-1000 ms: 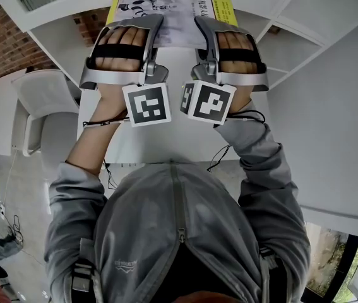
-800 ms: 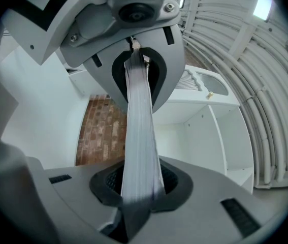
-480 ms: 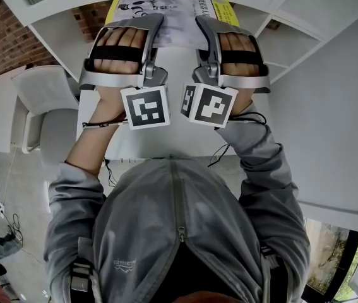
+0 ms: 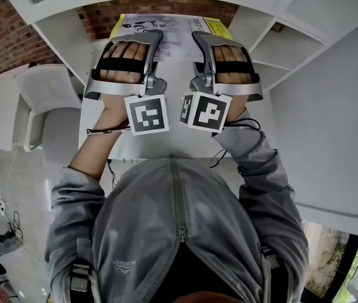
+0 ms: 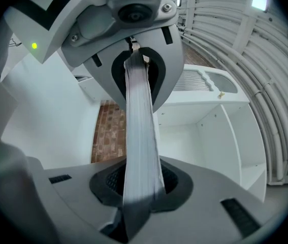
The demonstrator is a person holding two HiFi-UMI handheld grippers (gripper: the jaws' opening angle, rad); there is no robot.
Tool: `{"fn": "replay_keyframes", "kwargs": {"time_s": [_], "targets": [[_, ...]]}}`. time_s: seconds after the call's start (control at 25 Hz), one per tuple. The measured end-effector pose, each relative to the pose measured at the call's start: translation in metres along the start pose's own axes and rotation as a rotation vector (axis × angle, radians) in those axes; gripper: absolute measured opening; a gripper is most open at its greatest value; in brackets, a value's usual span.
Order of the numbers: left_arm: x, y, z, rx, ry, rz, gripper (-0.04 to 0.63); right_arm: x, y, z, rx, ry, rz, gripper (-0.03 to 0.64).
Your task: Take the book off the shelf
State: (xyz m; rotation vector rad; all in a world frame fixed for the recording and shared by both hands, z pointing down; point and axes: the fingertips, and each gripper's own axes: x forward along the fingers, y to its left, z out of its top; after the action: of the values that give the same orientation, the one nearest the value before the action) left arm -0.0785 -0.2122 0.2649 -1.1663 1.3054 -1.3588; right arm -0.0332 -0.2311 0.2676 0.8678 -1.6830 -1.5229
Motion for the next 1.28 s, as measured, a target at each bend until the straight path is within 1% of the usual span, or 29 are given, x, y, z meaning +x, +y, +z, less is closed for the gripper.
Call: {"fn": "replay_keyframes", "kwargs": {"time_s": [0.36, 0.72, 1.08, 1.28], "targets": [[0.002, -0.055, -0.008, -0.032, 0.016, -0.116, 0.075, 0.006, 0.055, 0.004, 0.025, -0.010, 0.103, 0.081], [0.006, -0.096, -0.012, -0.043, 0.023, -0.189, 0.075, 0.012, 0.097, 0.005, 0.064, -0.013, 0.175, 0.081], [0.011, -0.148, -0.017, -0.082, 0.029, -0.290, 0.075, 0.020, 0.147, 0.006, 0.077, -0.011, 0.271, 0.081], [0.013, -0.177, -0.020, -0.088, 0.036, -0.342, 0.075, 0.025, 0.177, 0.006, 0.085, -0.012, 0.324, 0.081]]}}
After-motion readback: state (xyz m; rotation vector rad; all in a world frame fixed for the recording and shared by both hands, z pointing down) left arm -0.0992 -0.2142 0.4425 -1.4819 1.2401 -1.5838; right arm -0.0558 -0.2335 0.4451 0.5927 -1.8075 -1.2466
